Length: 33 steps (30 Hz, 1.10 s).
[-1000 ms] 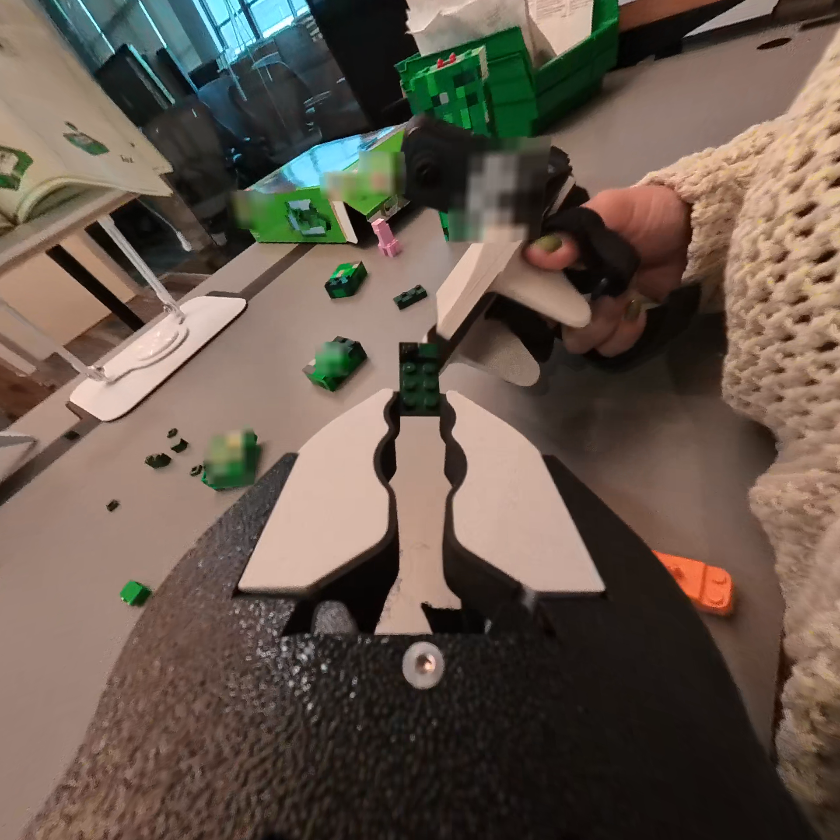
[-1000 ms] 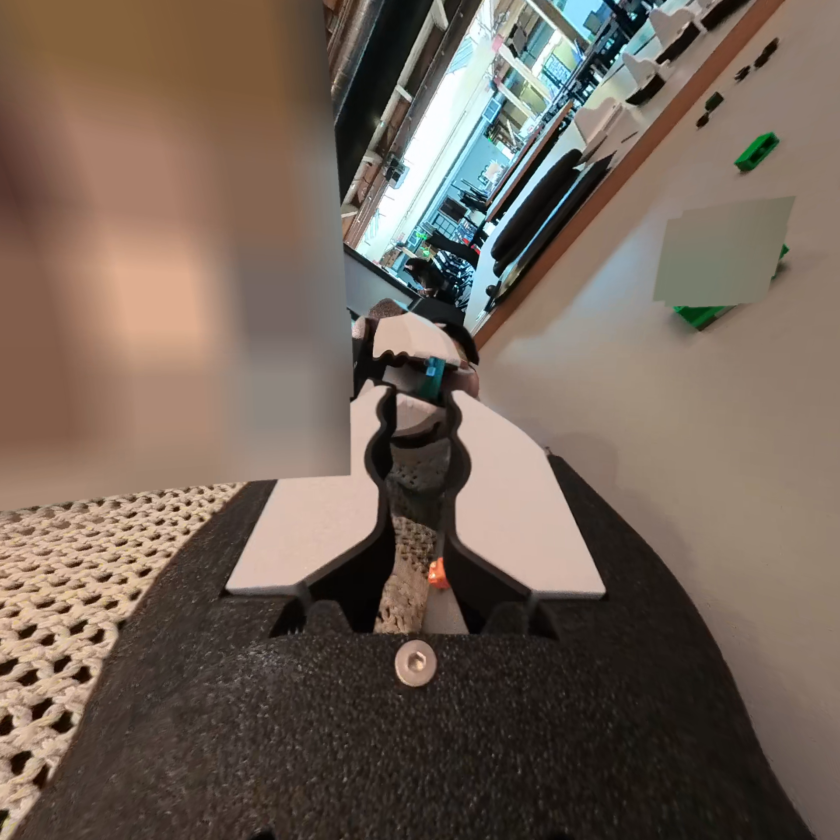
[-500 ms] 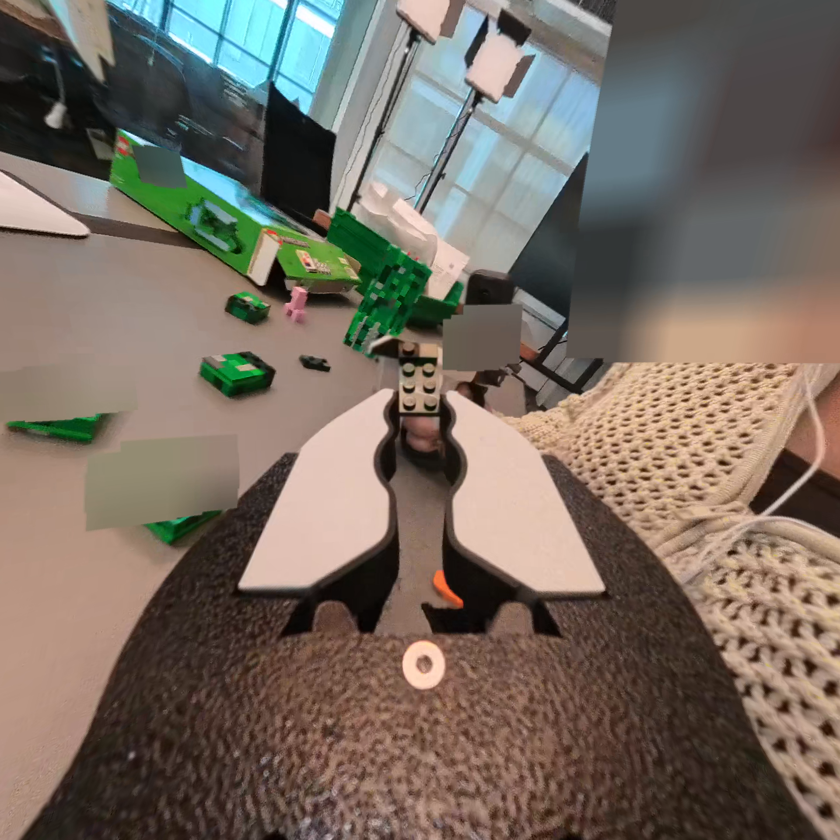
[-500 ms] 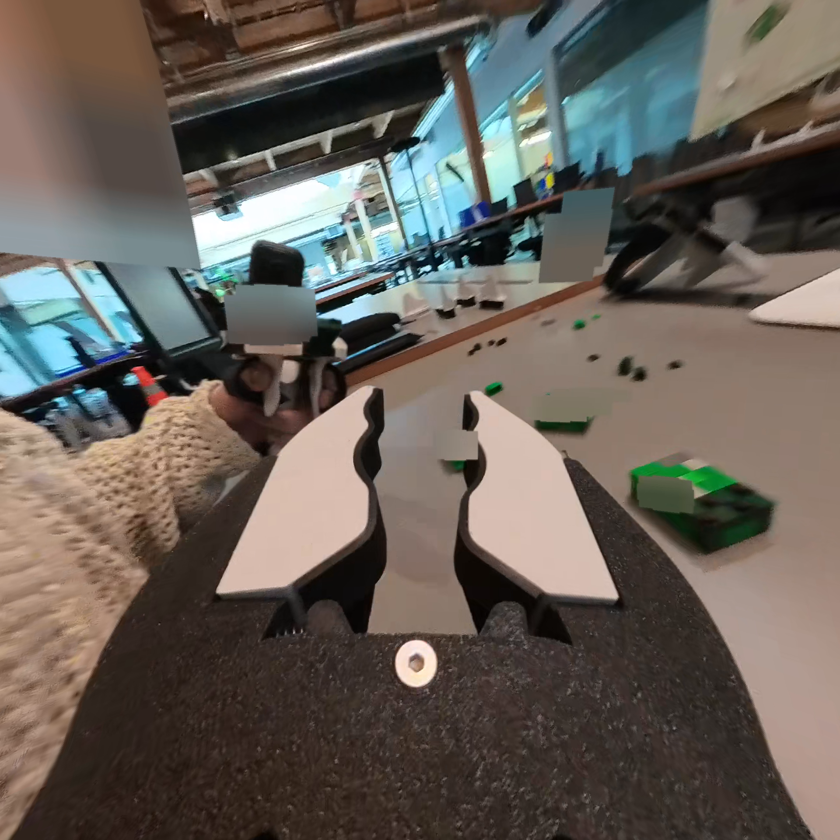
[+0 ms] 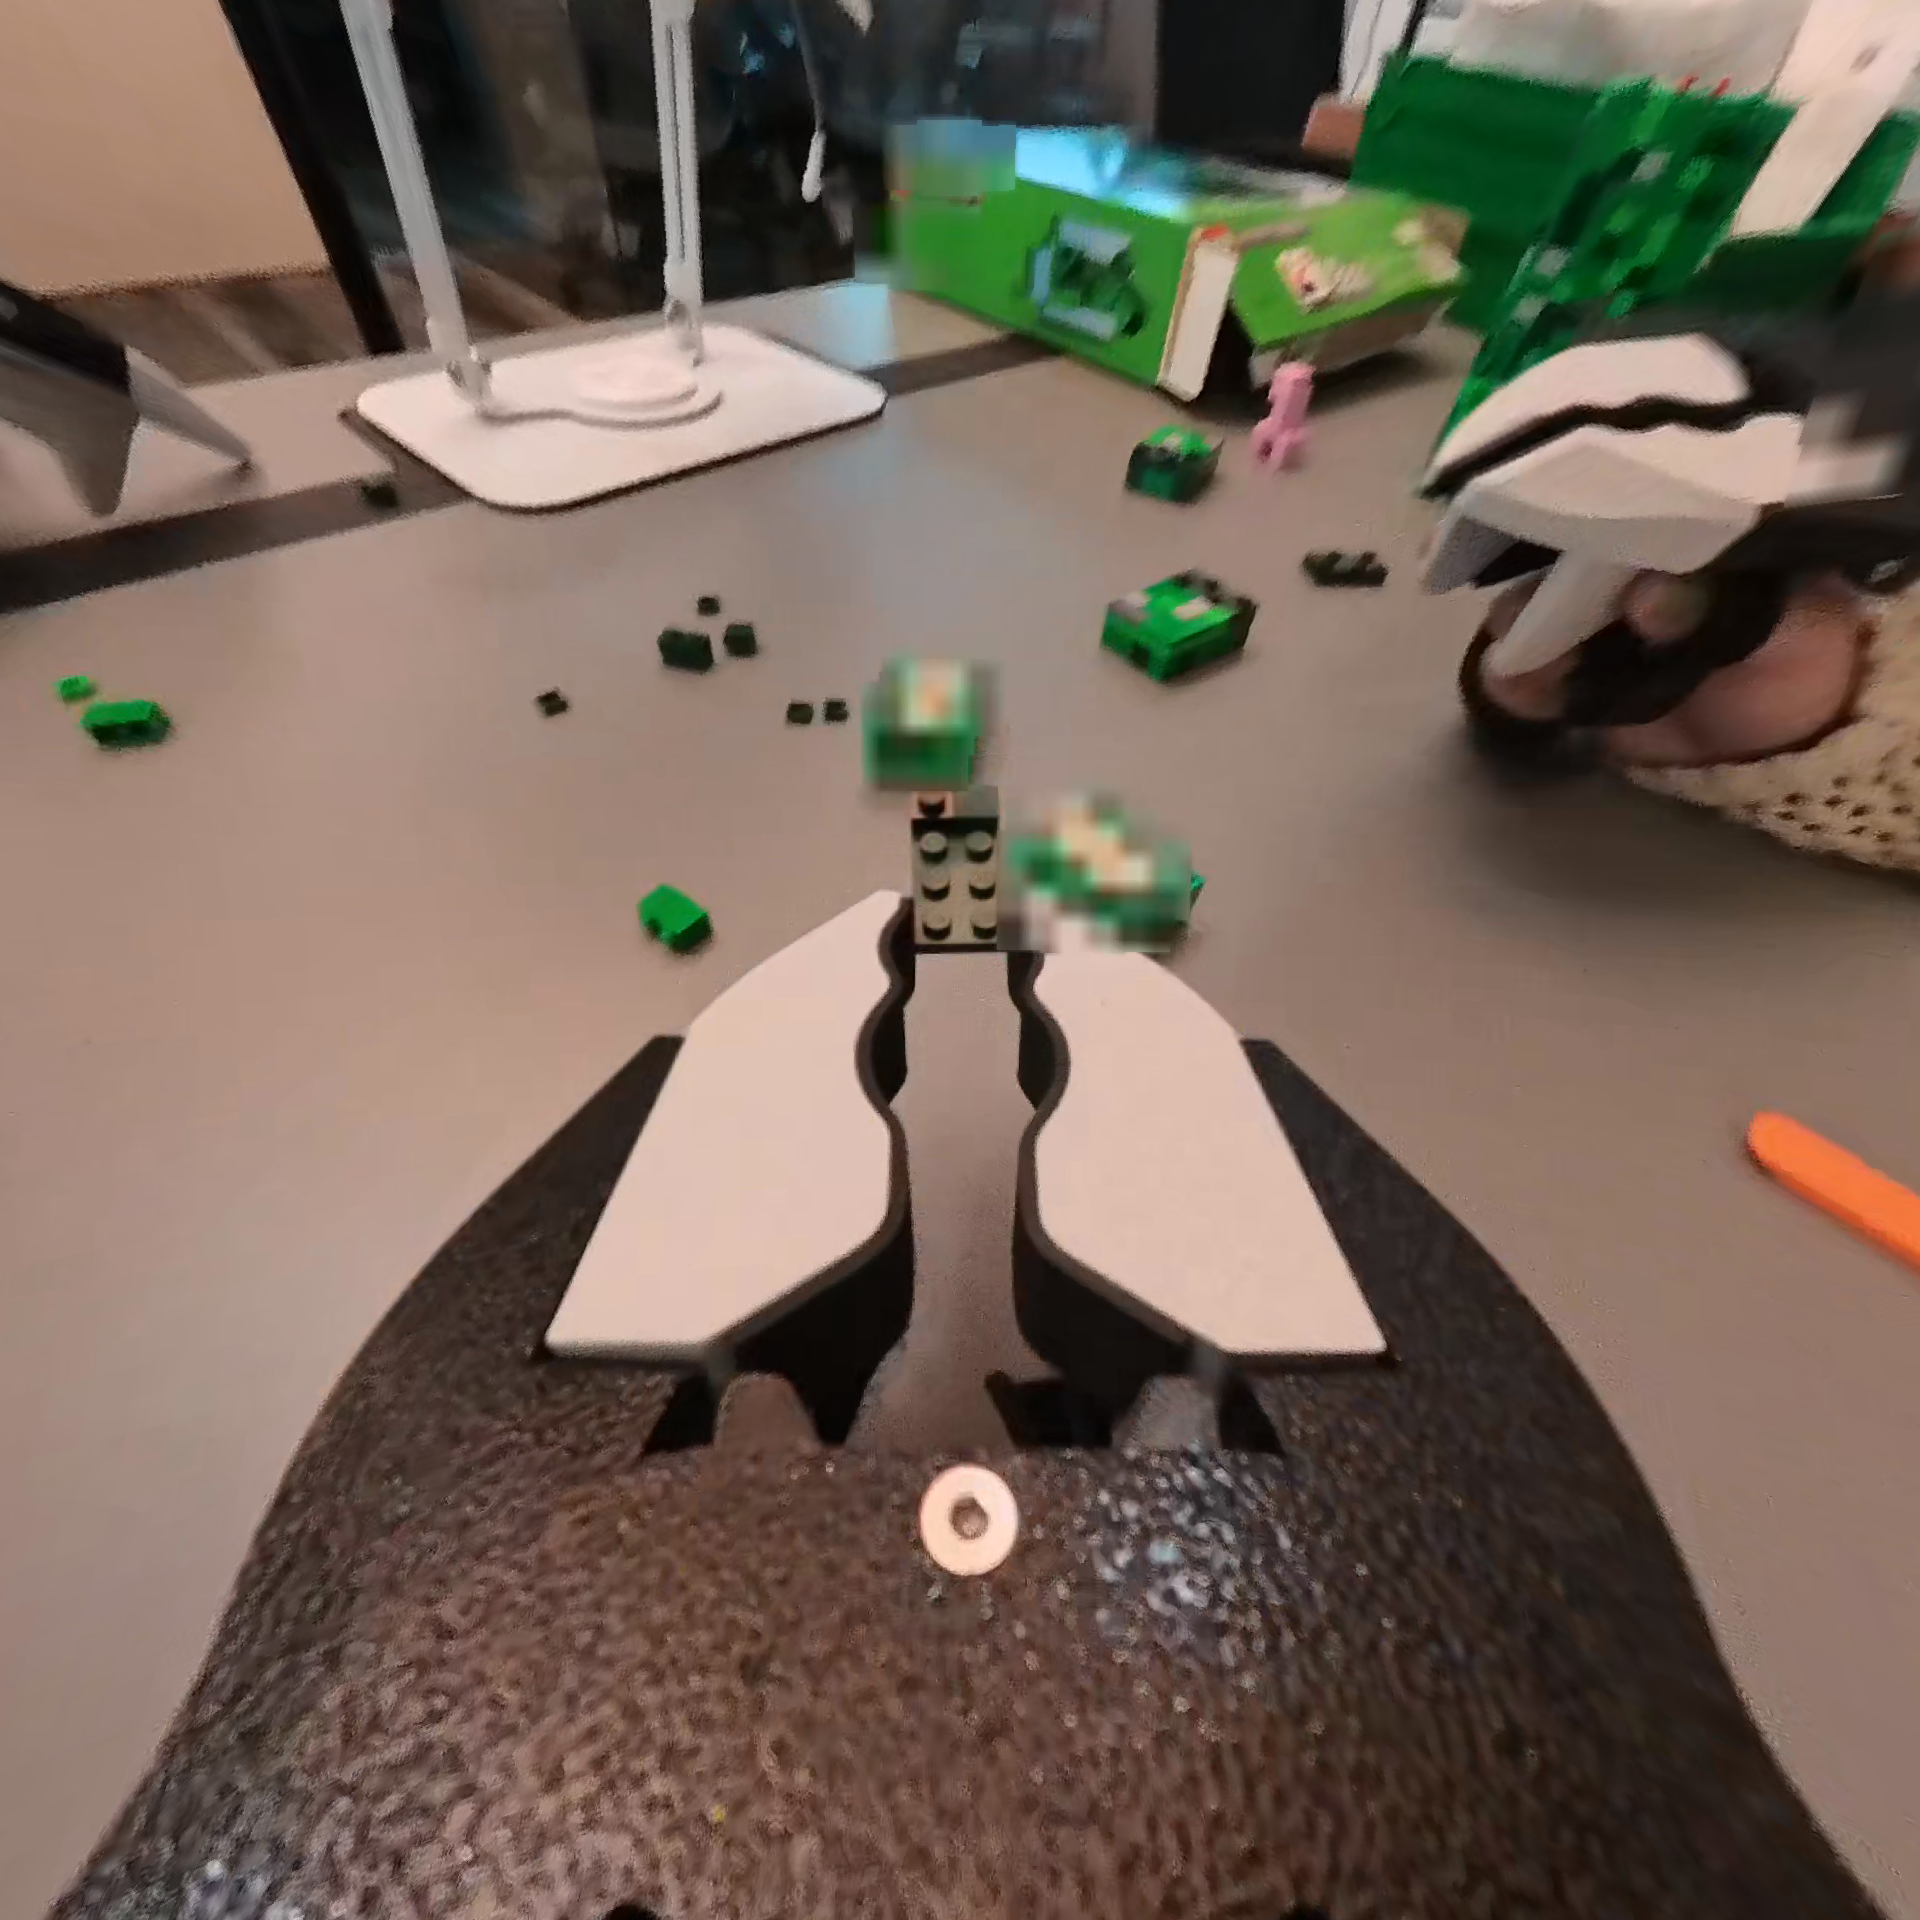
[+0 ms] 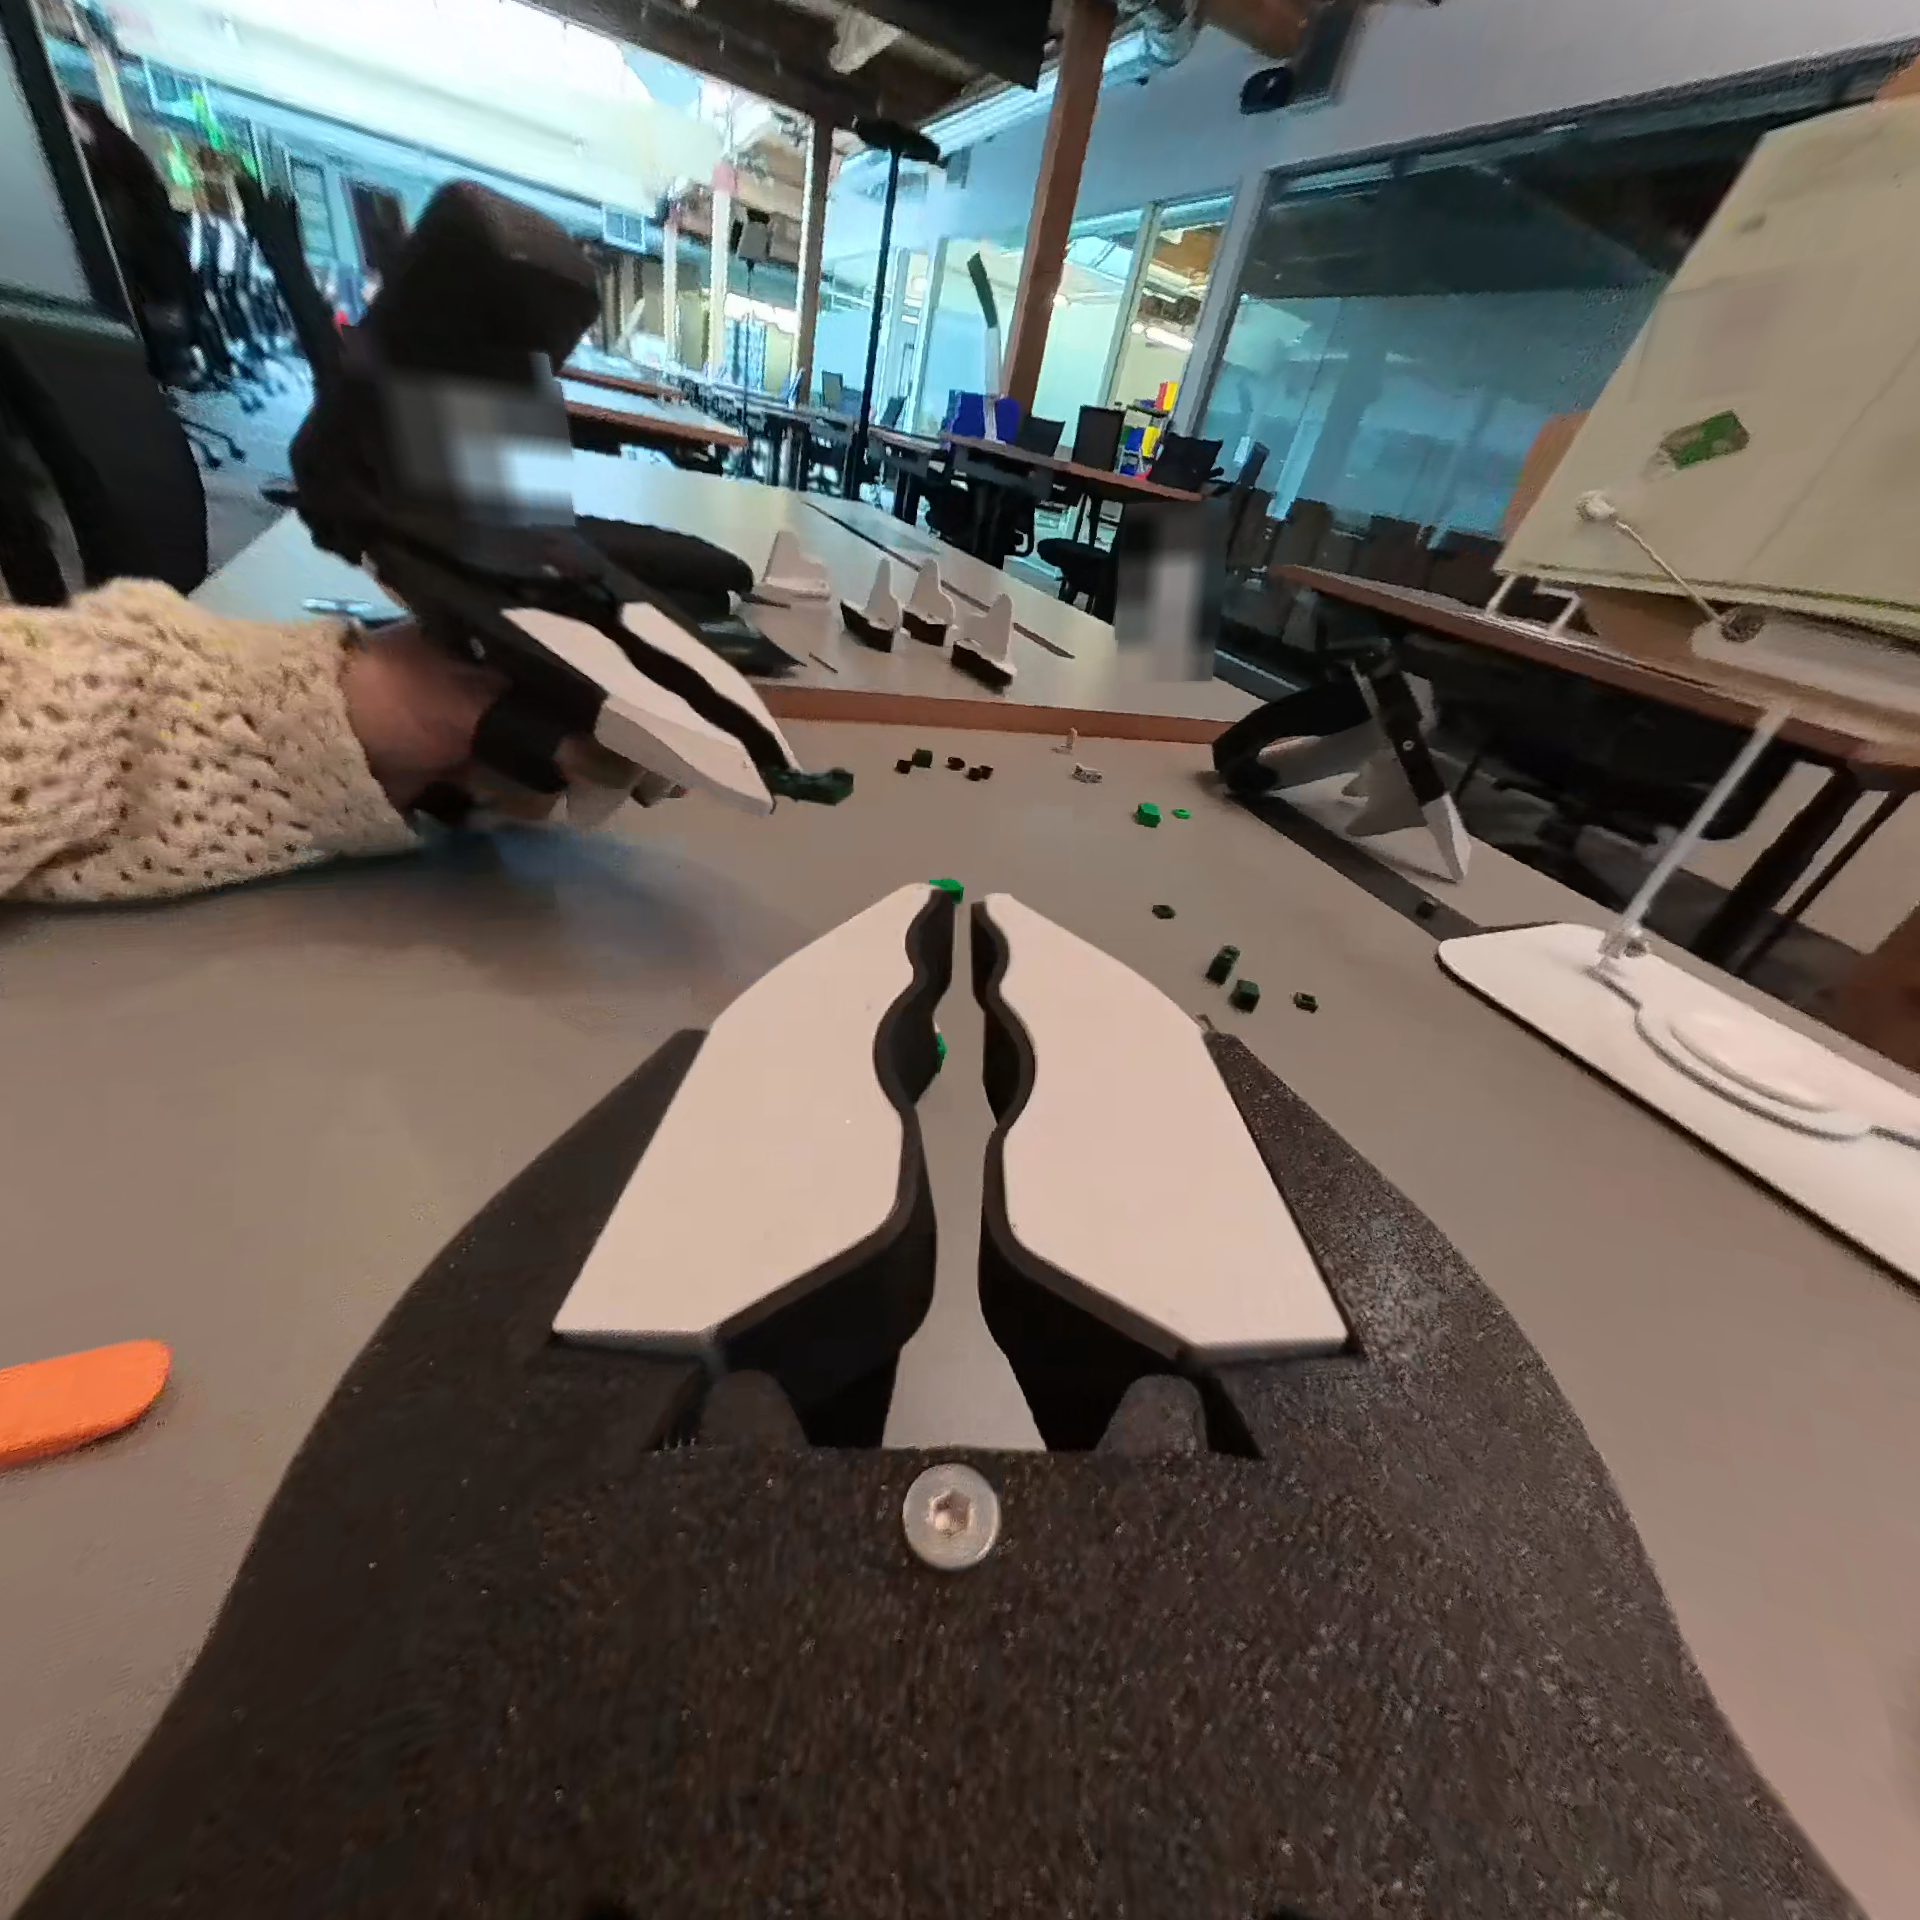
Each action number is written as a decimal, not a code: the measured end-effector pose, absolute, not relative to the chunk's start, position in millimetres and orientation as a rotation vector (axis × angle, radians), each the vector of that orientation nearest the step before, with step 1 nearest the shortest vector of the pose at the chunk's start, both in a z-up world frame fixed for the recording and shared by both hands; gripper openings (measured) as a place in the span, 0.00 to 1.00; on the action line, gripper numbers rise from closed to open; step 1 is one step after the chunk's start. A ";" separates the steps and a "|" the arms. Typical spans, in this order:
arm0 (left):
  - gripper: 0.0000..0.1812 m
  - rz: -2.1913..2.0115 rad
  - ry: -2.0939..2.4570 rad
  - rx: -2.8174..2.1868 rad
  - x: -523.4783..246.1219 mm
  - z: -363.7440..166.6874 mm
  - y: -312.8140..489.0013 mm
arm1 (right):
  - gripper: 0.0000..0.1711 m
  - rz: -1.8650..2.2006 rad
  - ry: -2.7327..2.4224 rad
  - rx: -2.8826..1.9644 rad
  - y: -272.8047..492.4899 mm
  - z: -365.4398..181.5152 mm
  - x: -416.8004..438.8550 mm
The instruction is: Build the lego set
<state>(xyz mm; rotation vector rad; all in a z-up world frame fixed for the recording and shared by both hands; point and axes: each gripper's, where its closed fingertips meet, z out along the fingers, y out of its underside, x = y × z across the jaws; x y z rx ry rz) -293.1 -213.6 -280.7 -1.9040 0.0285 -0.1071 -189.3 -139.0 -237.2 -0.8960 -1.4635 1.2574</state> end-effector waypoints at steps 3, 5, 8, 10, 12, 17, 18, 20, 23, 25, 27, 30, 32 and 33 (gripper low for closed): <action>0.09 -0.077 0.020 -1.956 -298.2 -287.8 -217.2 | 0.00 1.213 -1.466 -0.847 -142.2 -236.5 -187.3; 0.09 -0.064 0.011 -2.014 -301.7 -295.8 -219.3 | 0.00 1.205 -1.471 -0.843 -143.0 -237.2 -187.6; 0.09 -0.005 -0.021 -2.055 -310.1 -301.6 -222.4 | 0.03 1.245 -1.456 -0.841 -144.1 -233.7 -187.3; 0.09 0.052 -0.037 -2.069 -316.1 -303.6 -225.5 | 0.05 1.295 -1.480 -0.899 -144.9 -236.0 -192.1; 0.09 0.086 -0.041 -2.071 -318.5 -303.9 -228.1 | 0.08 1.356 -1.562 -0.953 -149.9 -236.6 -206.4; 0.09 0.191 -0.038 -2.047 -322.1 -300.5 -230.8 | 0.12 1.367 -1.943 -1.050 -165.1 -228.8 -293.4; 0.09 0.223 -0.024 -2.041 -321.6 -299.8 -230.9 | 0.12 1.319 -2.027 -1.066 -165.9 -231.0 -316.3; 0.09 0.272 0.023 -2.046 -318.2 -301.0 -230.3 | 0.12 1.255 -2.180 -1.134 -171.1 -238.0 -361.8; 0.09 0.314 0.070 -2.064 -316.1 -304.4 -228.2 | 0.06 1.284 -2.345 -1.253 -194.1 -245.8 -420.9; 0.09 0.329 0.079 -2.066 -316.8 -304.8 -227.7 | 0.08 1.194 -2.463 -1.491 -208.3 -265.2 -447.0; 0.09 0.331 0.084 -2.063 -316.5 -304.5 -227.8 | 0.05 1.123 -2.529 -1.735 -226.3 -283.4 -464.1; 0.09 0.332 0.086 -2.068 -316.6 -305.2 -227.5 | 0.06 0.891 -2.621 -1.863 -240.9 -303.3 -480.2; 0.09 0.336 0.098 -2.078 -315.5 -306.9 -227.2 | 0.06 0.708 -2.662 -1.876 -242.5 -314.4 -485.7; 0.09 0.338 0.105 -2.082 -314.9 -307.5 -227.1 | 0.07 0.614 -2.674 -1.867 -240.3 -320.1 -488.1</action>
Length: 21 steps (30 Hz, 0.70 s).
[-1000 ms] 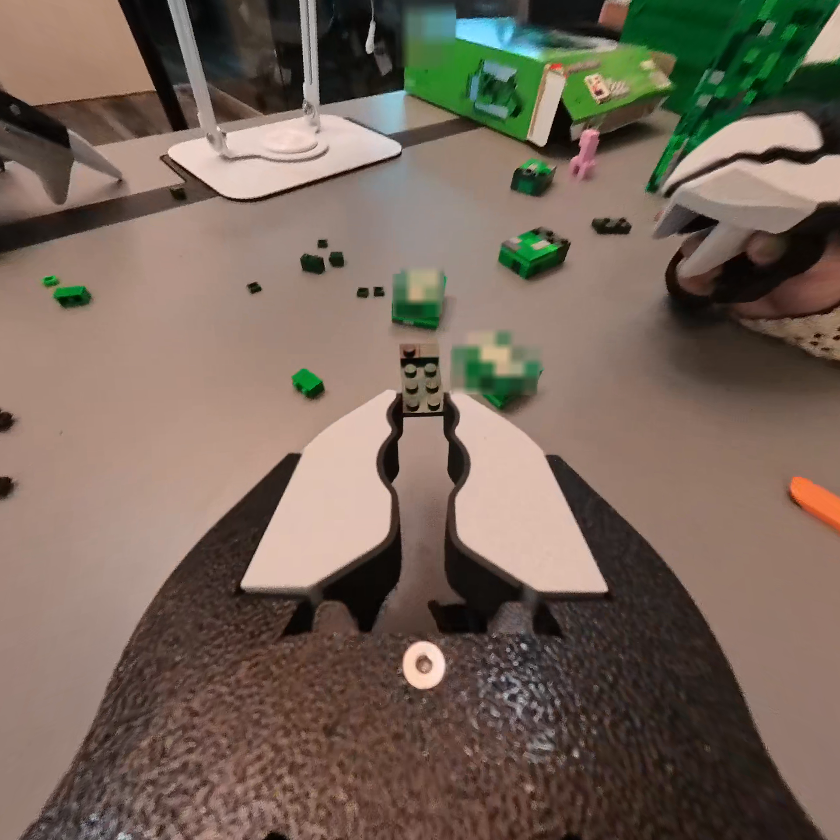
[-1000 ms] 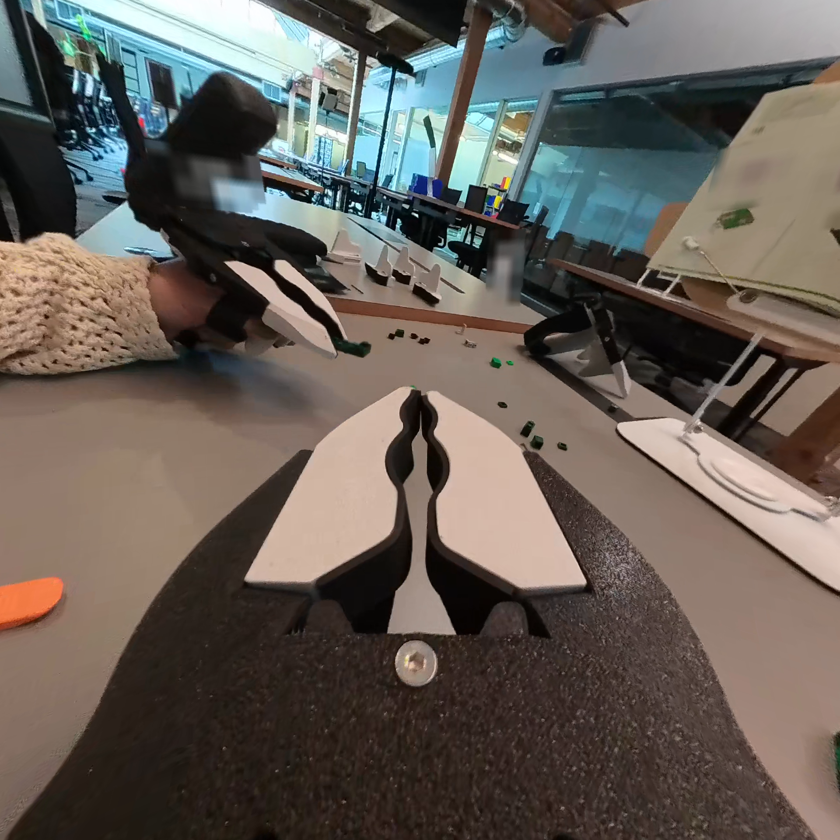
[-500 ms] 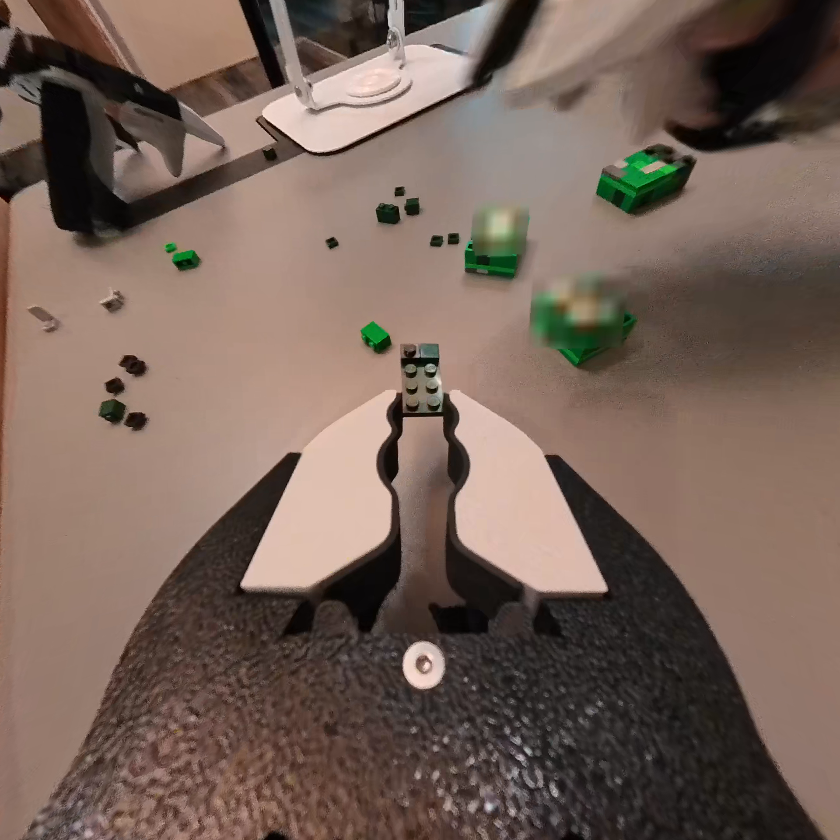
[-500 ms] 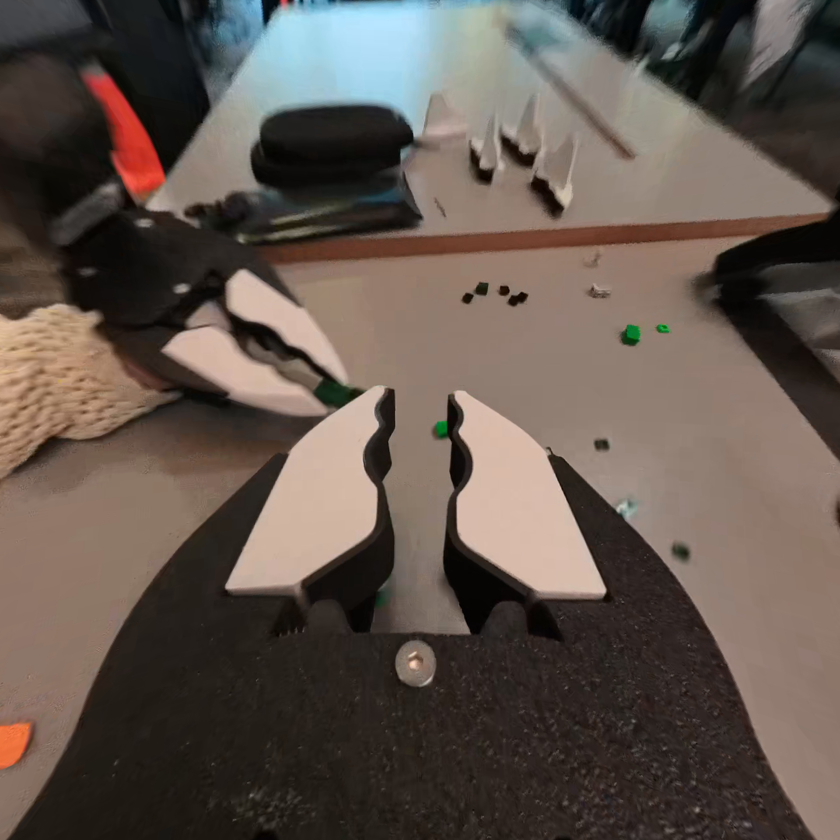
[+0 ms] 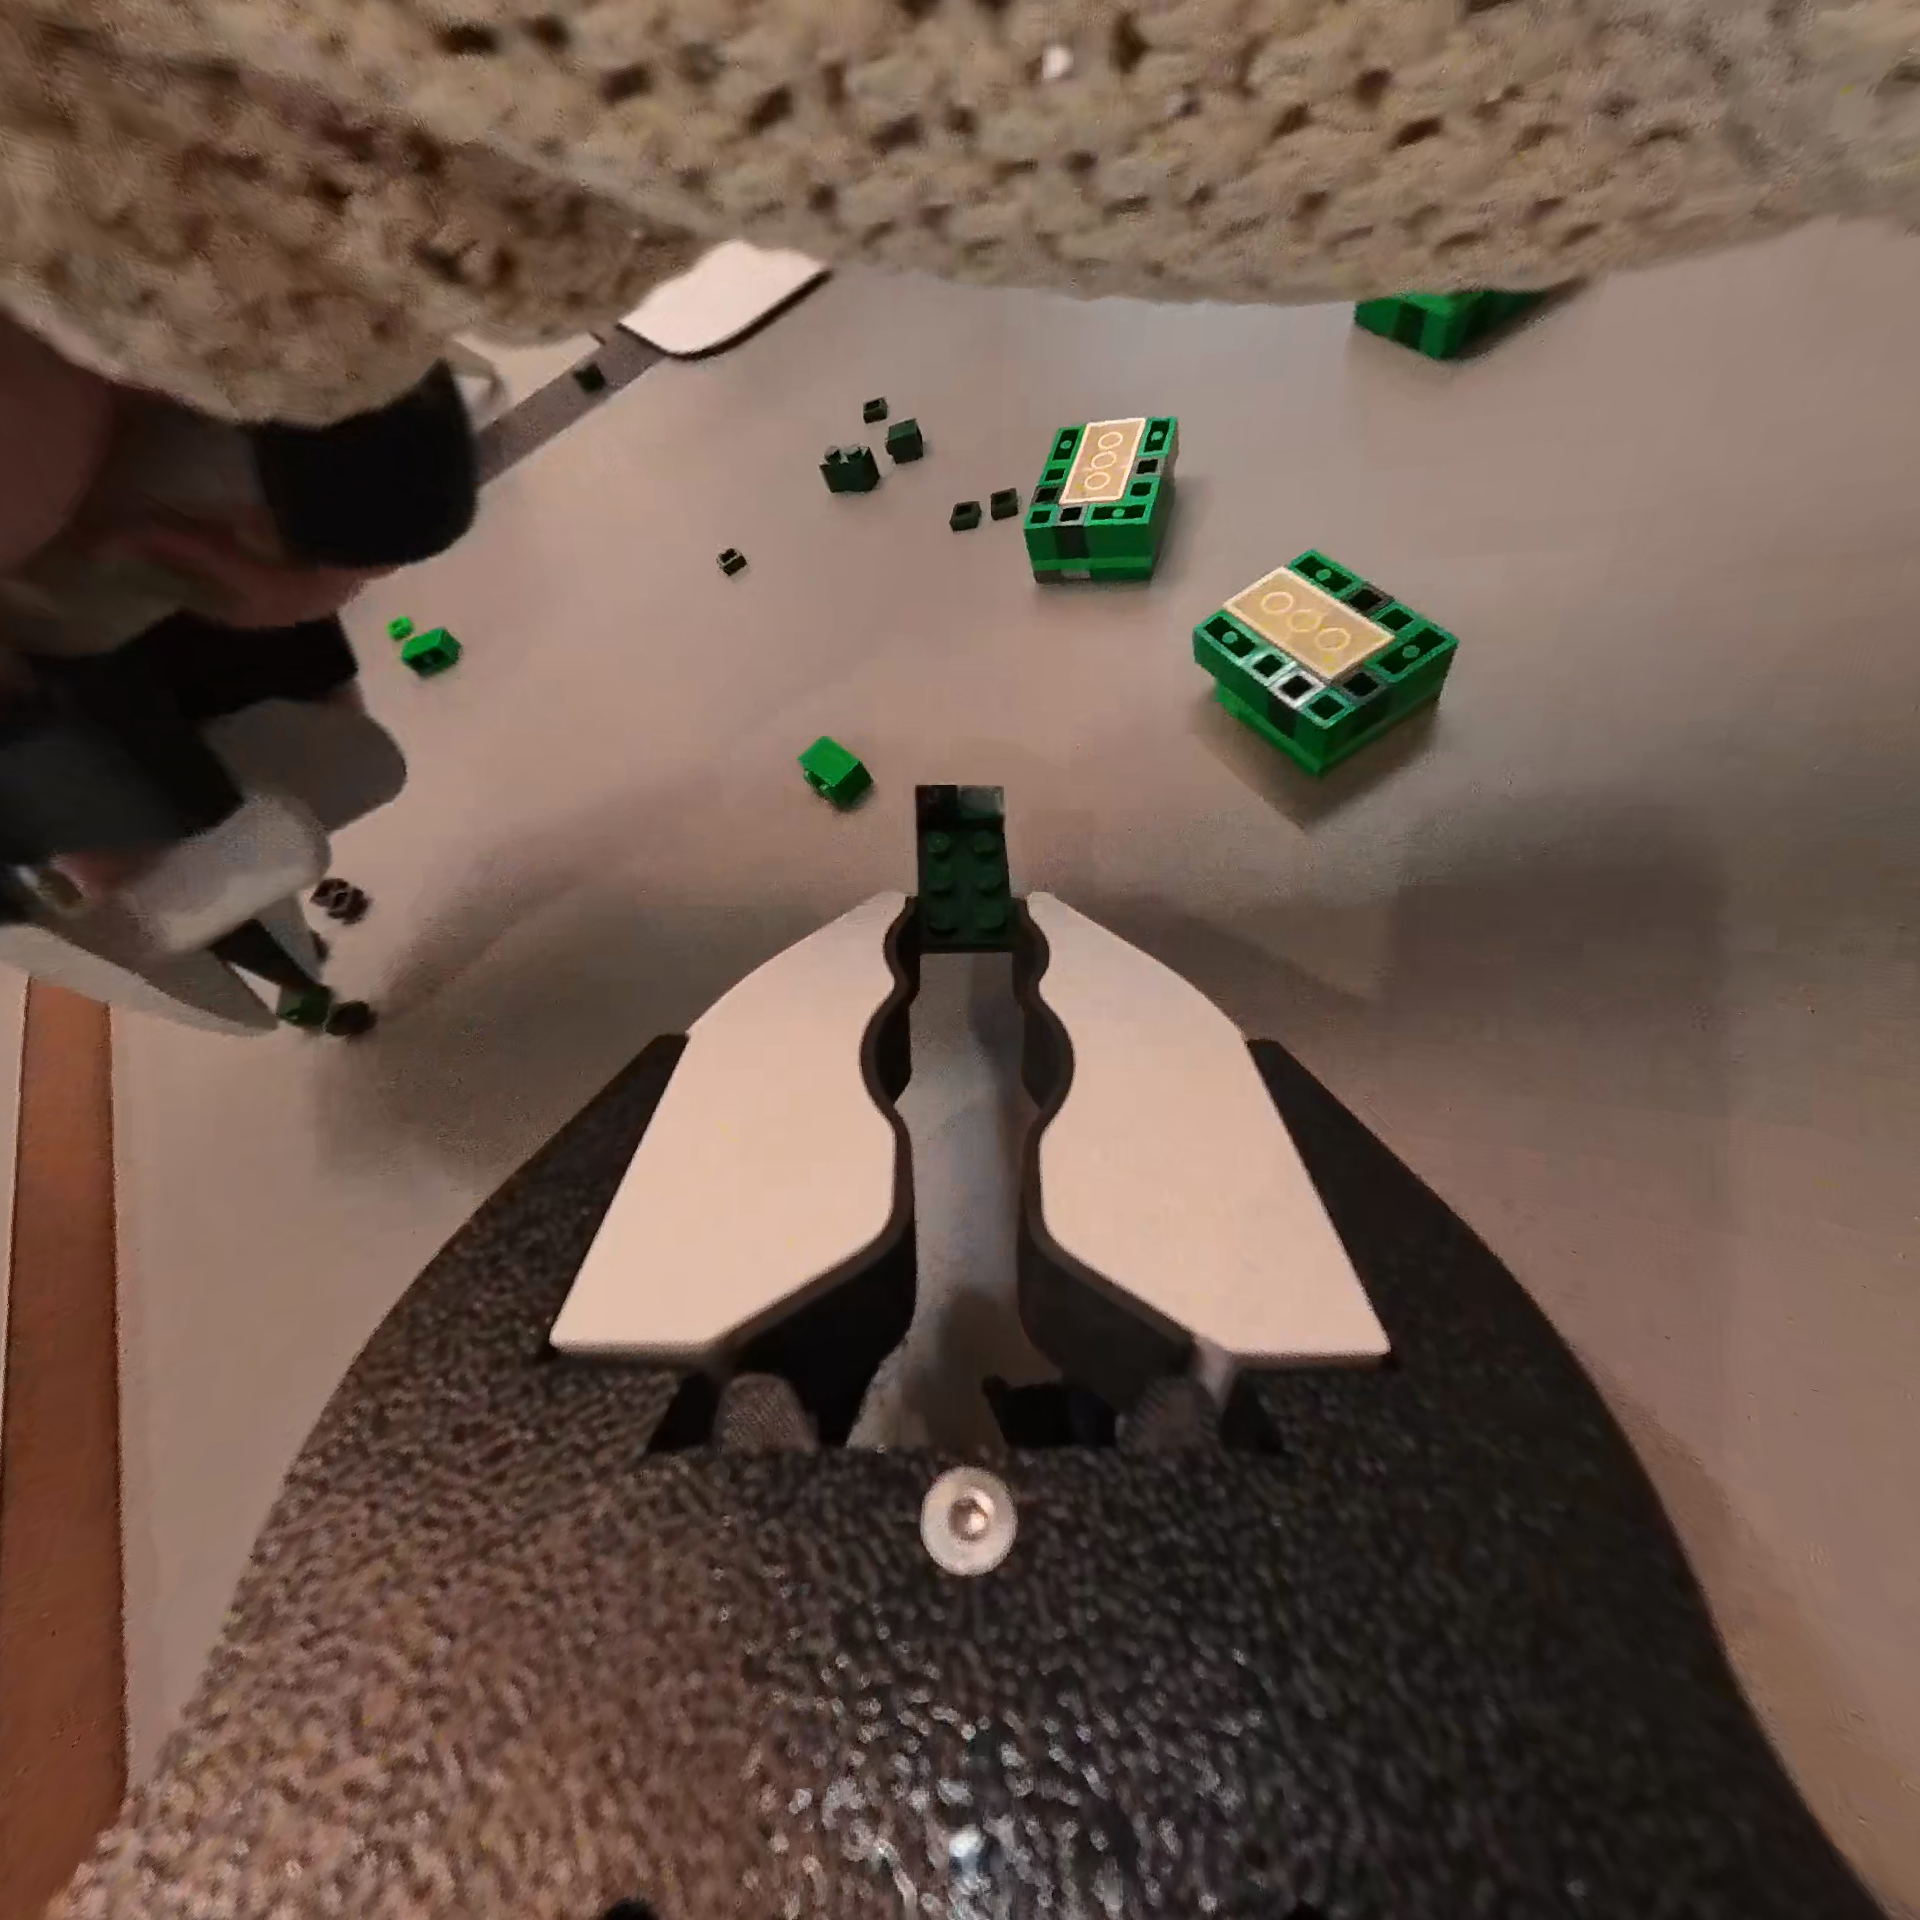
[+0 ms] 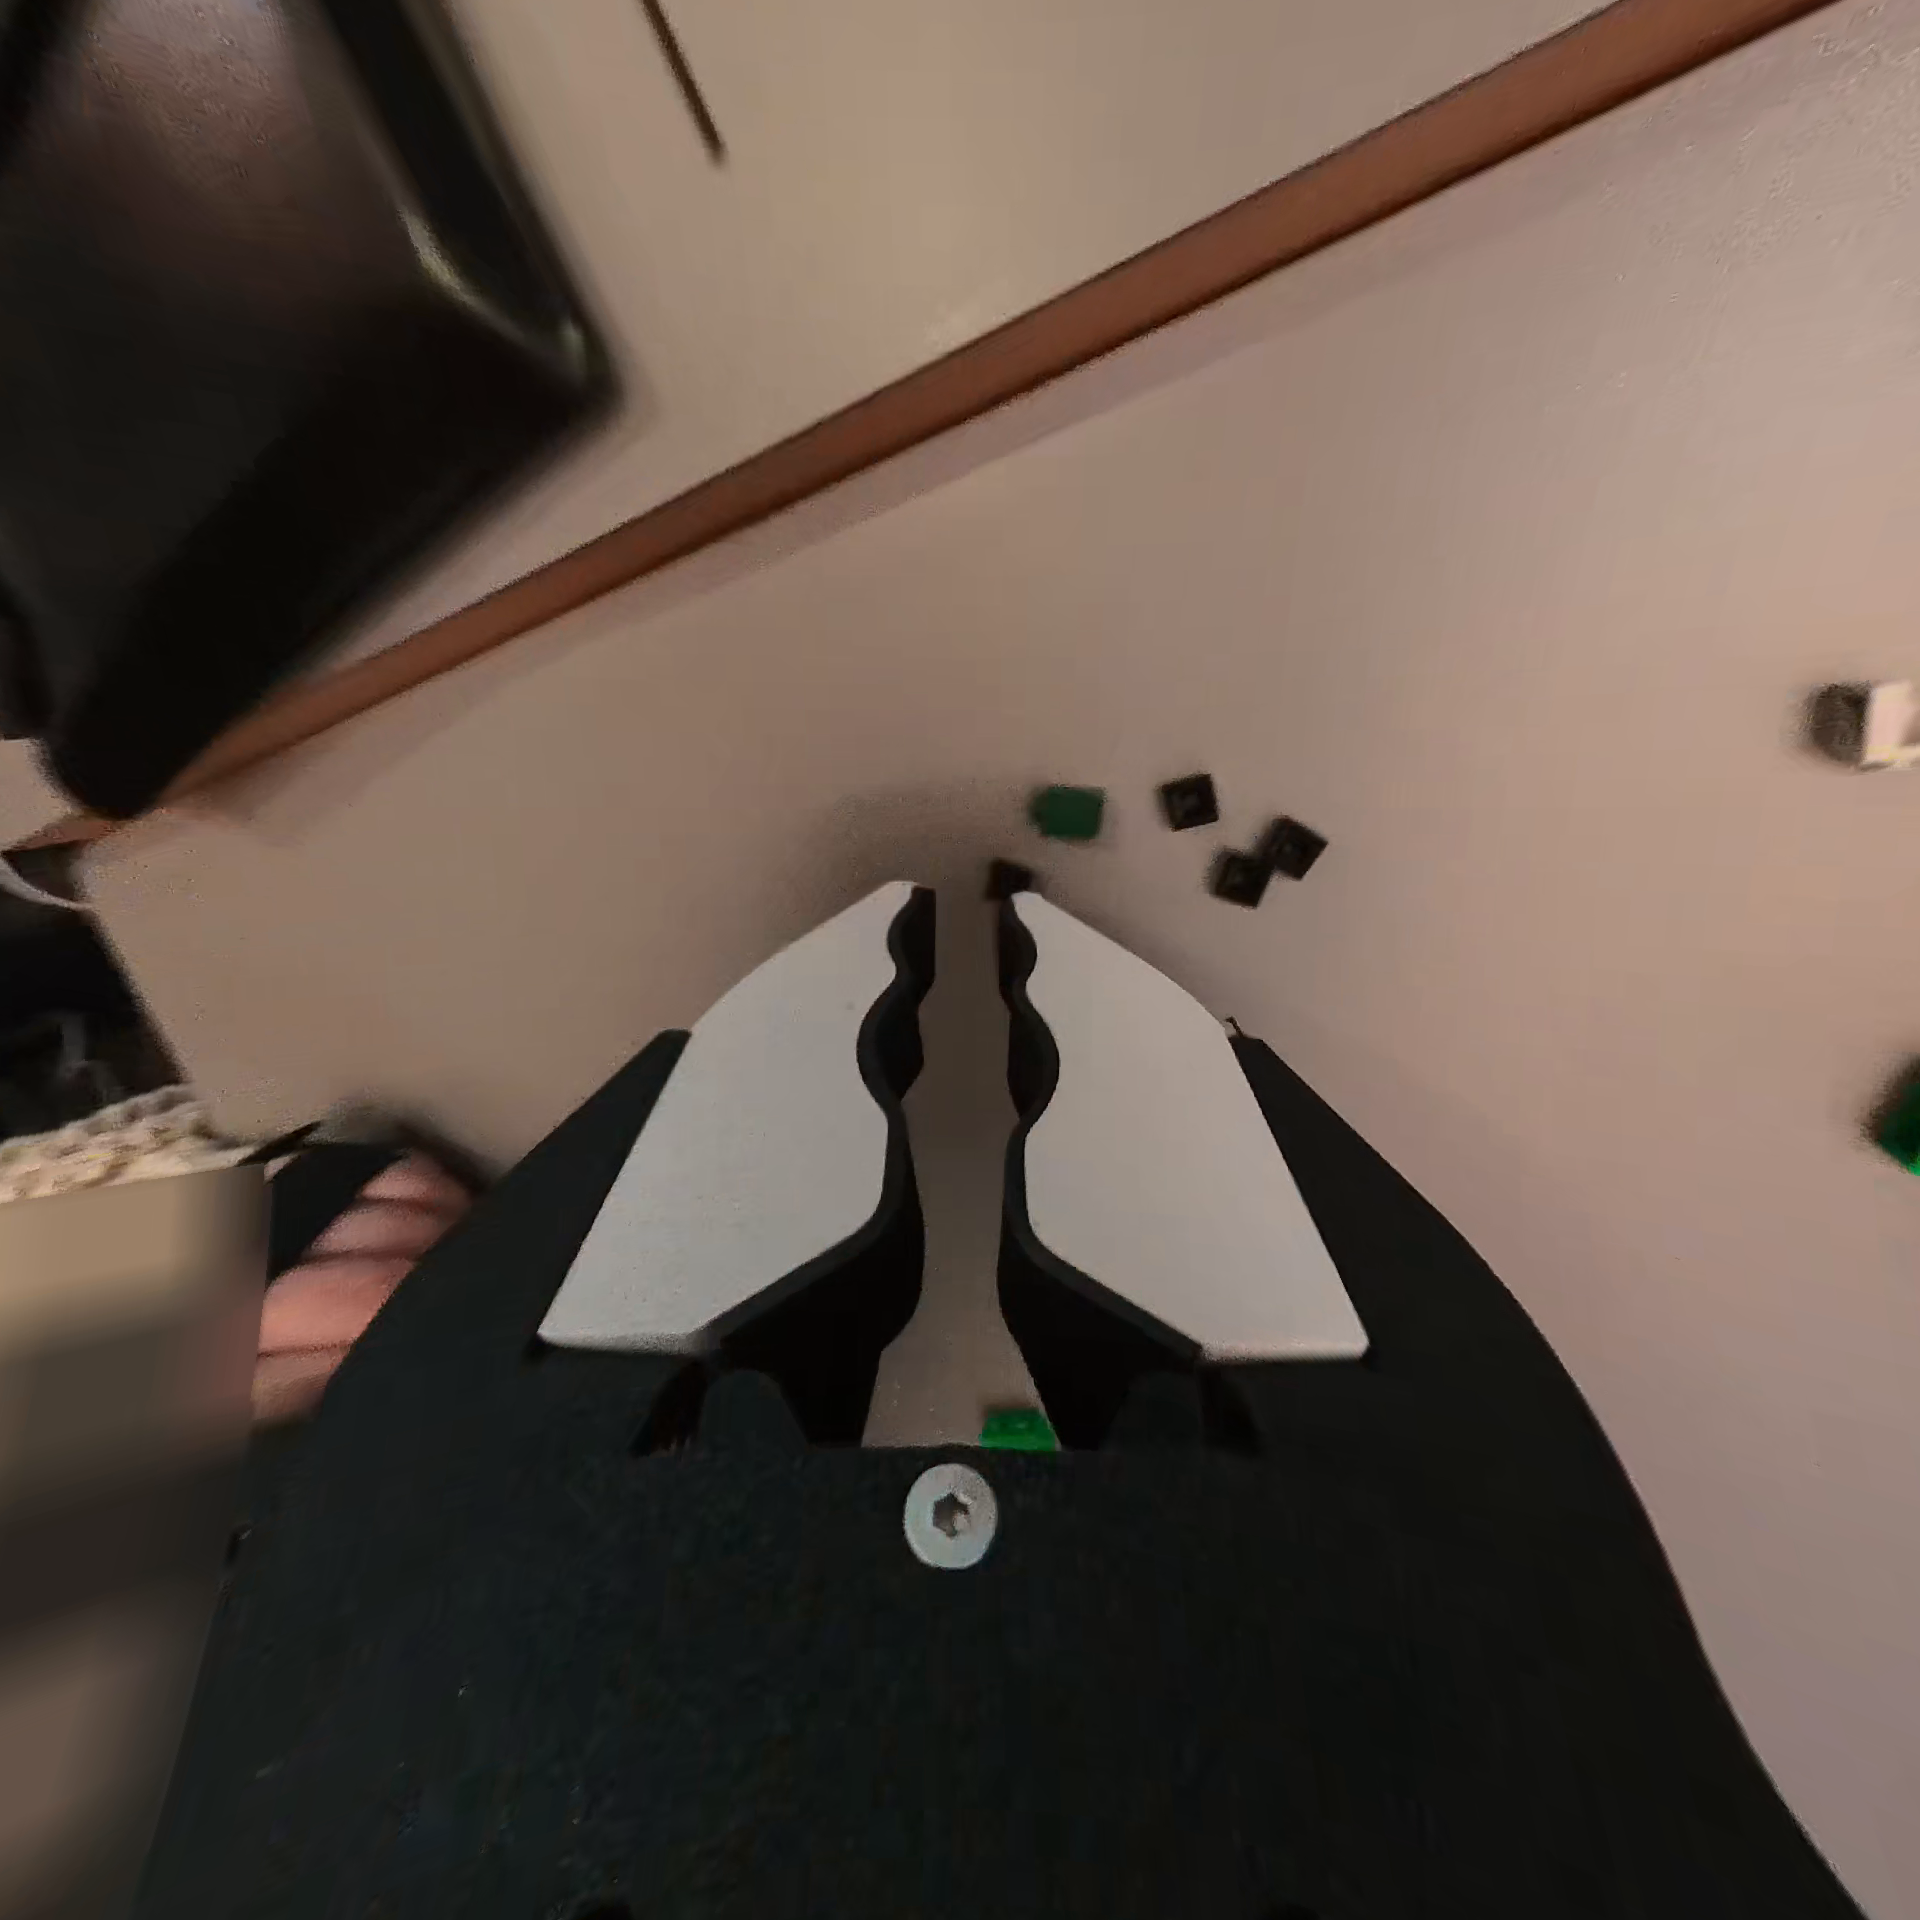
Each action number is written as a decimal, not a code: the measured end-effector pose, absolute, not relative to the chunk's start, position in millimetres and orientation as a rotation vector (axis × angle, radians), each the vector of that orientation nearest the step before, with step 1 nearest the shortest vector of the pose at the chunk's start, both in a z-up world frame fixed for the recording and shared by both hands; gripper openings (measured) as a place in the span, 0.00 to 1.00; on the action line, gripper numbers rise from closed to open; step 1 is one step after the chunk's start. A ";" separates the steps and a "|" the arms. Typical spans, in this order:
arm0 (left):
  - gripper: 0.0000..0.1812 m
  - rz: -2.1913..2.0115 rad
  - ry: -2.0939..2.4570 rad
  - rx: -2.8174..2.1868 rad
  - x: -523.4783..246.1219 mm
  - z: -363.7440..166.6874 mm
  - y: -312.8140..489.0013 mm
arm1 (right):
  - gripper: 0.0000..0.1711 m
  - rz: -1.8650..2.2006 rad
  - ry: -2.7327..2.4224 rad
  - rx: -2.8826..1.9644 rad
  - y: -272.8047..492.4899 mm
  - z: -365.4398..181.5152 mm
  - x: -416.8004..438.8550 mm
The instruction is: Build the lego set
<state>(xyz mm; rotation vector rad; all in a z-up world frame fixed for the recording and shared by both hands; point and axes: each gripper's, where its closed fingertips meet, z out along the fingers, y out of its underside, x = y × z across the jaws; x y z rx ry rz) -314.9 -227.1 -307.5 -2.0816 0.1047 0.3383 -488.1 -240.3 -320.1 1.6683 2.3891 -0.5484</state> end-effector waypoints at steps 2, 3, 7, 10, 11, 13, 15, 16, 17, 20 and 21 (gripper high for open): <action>0.09 0.339 0.113 -2.081 -314.0 -307.7 -227.0 | 0.06 -0.448 2.434 1.672 -236.6 -327.6 -492.3; 0.09 0.338 0.114 -2.079 -313.8 -307.4 -227.2 | 0.06 -0.426 2.424 1.669 -237.2 -329.3 -492.2; 0.09 0.335 0.111 -2.071 -313.9 -306.2 -228.0 | 0.05 -0.356 2.425 1.666 -235.0 -335.3 -492.1; 0.09 0.341 0.113 -2.075 -314.1 -306.9 -229.0 | 0.03 -0.344 2.420 1.649 -235.3 -335.8 -491.9; 0.09 0.345 0.112 -2.076 -314.8 -307.0 -229.5 | 0.02 -0.352 2.419 1.647 -235.5 -334.8 -492.2; 0.09 0.347 0.101 -2.072 -316.4 -306.4 -230.6 | 0.02 -0.372 2.487 1.626 -231.5 -330.0 -492.6; 0.09 0.341 0.088 -2.056 -317.3 -303.9 -231.5 | 0.02 -0.522 2.562 1.545 -236.7 -314.0 -485.5; 0.09 0.336 0.084 -2.047 -317.4 -302.6 -231.8 | 0.02 -0.643 2.613 1.475 -240.9 -302.3 -477.9; 0.09 0.331 0.080 -2.041 -317.6 -301.6 -232.0 | 0.02 -0.745 2.672 1.418 -240.9 -290.5 -466.9; 0.09 0.320 0.077 -2.035 -317.4 -300.7 -232.1 | 0.02 -1.066 2.951 1.128 -232.6 -258.5 -416.0; 0.09 0.318 0.078 -2.037 -317.3 -301.0 -232.1 | 0.02 -1.149 3.042 0.996 -228.9 -252.2 -391.1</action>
